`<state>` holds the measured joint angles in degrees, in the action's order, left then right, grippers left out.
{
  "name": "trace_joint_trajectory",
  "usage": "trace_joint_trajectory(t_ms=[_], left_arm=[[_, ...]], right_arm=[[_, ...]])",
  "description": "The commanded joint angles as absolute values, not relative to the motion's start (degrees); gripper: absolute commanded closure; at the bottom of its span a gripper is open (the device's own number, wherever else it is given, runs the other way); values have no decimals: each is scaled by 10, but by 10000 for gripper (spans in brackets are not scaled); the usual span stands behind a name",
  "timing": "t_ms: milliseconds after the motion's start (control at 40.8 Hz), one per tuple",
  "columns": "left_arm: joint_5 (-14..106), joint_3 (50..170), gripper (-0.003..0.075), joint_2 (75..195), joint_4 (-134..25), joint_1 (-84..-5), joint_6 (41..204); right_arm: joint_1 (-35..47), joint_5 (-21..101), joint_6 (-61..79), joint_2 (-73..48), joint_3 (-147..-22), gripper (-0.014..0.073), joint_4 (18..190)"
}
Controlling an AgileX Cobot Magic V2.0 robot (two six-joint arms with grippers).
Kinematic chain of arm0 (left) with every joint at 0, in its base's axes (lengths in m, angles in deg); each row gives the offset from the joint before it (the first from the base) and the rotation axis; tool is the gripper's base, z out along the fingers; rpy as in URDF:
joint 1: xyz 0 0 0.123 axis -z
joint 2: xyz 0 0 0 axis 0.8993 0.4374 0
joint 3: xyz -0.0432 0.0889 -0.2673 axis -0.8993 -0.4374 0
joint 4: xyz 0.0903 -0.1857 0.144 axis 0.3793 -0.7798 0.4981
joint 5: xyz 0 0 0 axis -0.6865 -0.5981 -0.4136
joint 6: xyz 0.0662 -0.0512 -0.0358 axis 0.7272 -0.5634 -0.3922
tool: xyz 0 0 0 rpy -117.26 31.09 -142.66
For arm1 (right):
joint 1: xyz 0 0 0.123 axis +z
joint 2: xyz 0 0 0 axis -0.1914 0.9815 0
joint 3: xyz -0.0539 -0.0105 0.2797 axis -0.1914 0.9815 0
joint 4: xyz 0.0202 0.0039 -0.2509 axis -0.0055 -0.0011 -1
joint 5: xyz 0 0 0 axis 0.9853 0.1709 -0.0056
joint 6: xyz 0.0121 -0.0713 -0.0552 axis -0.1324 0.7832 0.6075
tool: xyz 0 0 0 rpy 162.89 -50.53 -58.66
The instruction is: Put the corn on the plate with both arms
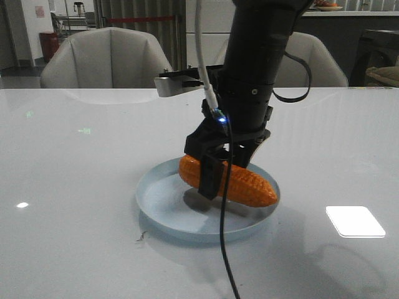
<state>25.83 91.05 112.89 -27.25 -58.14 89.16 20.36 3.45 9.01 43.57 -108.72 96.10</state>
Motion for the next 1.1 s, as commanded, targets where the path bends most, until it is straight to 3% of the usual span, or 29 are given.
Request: trace_joint_trajectory(t_ms=[0,294,588,834,1079], left_arm=[[301,927,395,1127,-277,-582,887],[301,927,395,1127,-277,-582,887],[301,927,395,1127,-277,-582,887],[301,927,395,1127,-277,-582,887],[301,927,395,1127,-277,-582,887]], right_arm=[[203,50,95,405,-1107,95,968],[203,10,90,404,-1134,95,968],[202,-80,90,379,-1288,119,968],[175,-124,73,281,-1337,149,967],[87,-206,40,161,-1333,149,965]])
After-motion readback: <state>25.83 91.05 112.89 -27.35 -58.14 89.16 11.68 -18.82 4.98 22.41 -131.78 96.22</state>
